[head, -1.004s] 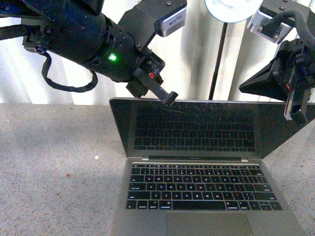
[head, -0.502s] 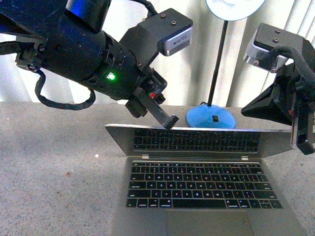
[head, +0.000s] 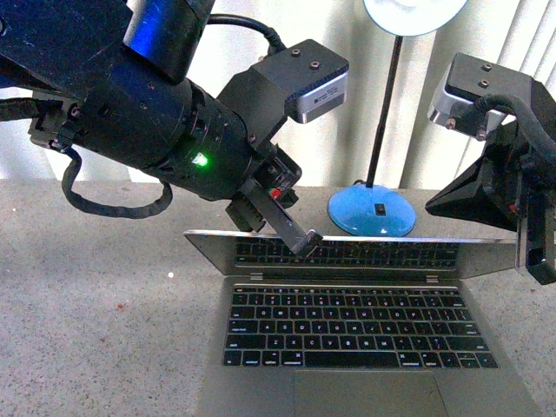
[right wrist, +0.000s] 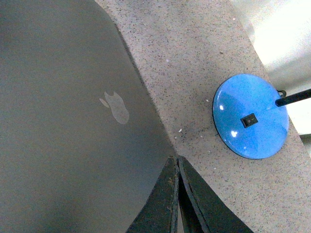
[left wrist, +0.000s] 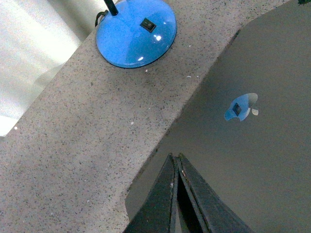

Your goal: Close laptop

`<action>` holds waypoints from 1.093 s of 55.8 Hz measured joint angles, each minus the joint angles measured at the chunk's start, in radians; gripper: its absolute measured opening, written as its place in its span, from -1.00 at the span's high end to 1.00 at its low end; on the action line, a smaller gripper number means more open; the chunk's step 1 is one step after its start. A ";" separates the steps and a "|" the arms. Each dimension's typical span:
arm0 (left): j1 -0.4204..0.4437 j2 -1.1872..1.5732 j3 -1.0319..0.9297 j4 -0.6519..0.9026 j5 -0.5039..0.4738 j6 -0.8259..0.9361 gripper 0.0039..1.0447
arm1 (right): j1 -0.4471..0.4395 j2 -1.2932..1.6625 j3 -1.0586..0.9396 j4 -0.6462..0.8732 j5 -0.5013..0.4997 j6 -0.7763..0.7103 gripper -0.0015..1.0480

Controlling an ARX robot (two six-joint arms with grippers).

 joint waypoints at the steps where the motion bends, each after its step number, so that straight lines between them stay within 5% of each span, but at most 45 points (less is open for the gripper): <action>1: 0.000 0.000 0.000 0.000 0.000 0.000 0.94 | 0.000 0.000 0.000 0.000 0.000 0.000 0.94; 61: -0.006 0.018 -0.095 0.050 0.037 -0.004 0.94 | 0.022 0.021 -0.062 -0.021 -0.007 -0.051 0.94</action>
